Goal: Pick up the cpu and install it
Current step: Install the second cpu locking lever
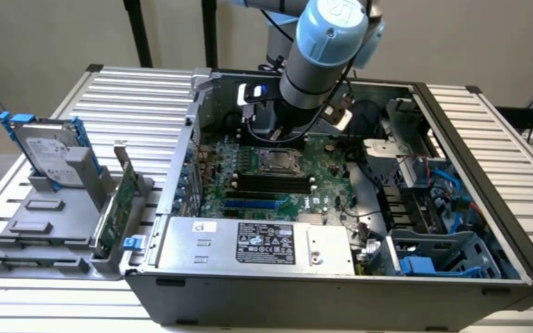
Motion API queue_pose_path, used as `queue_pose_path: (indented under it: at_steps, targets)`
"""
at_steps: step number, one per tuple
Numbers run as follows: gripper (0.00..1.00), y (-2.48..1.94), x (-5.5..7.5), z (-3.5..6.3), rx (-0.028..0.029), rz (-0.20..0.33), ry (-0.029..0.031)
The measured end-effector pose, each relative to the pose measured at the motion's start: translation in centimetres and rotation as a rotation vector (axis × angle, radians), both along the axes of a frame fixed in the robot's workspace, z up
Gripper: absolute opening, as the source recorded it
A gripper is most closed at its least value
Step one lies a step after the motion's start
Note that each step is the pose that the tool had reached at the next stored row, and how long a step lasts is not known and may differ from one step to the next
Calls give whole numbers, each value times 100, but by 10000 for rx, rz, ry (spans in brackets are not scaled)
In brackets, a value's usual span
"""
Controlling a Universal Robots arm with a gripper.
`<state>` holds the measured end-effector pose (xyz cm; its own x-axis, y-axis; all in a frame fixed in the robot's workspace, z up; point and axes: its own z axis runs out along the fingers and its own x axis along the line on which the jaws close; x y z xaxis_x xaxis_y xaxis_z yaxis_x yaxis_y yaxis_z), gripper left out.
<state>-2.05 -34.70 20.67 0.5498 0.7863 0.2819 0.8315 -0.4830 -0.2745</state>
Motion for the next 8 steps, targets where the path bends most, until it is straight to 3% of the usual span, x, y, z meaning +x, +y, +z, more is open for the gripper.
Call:
queue_pose_path:
  at_steps: [8]
  targets:
    - [11,0,0,0,0,0,0]
